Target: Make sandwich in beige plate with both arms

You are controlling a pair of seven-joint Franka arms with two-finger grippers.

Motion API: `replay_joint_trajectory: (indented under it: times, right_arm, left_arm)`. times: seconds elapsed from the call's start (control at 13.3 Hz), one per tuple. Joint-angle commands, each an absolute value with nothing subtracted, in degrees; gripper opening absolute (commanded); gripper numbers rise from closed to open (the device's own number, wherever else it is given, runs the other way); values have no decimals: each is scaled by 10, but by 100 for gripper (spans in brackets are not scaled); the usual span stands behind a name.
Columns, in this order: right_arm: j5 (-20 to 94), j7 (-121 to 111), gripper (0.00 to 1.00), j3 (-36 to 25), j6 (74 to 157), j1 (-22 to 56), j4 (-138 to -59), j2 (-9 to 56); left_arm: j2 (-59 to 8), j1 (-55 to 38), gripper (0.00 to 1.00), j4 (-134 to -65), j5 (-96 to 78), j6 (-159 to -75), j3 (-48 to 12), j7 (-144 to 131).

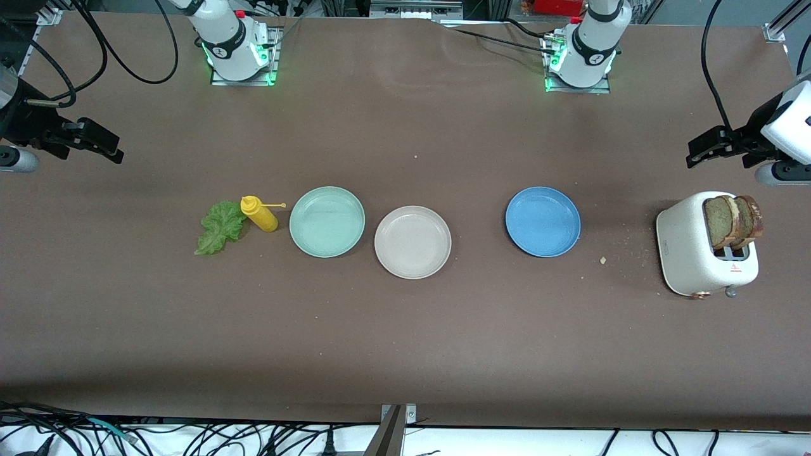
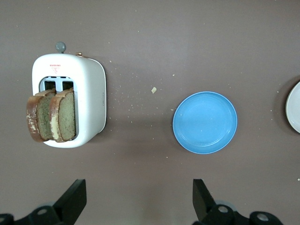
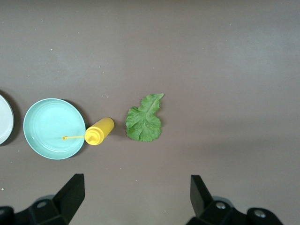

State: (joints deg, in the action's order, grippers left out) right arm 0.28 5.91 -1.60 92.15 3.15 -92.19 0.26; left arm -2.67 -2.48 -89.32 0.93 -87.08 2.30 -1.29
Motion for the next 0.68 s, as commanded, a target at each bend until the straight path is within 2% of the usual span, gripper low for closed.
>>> replay_joint_trajectory:
  times: [0.0, 0.6]
  right_arm:
    - [4, 56, 100, -17, 916, 32, -918, 1]
    - [4, 55, 100, -17, 913, 32, -918, -1]
  left_arm:
    - [-31, -26, 100, -882, 24, -867, 23, -3]
    - [-31, -26, 100, -882, 25, -867, 23, -3]
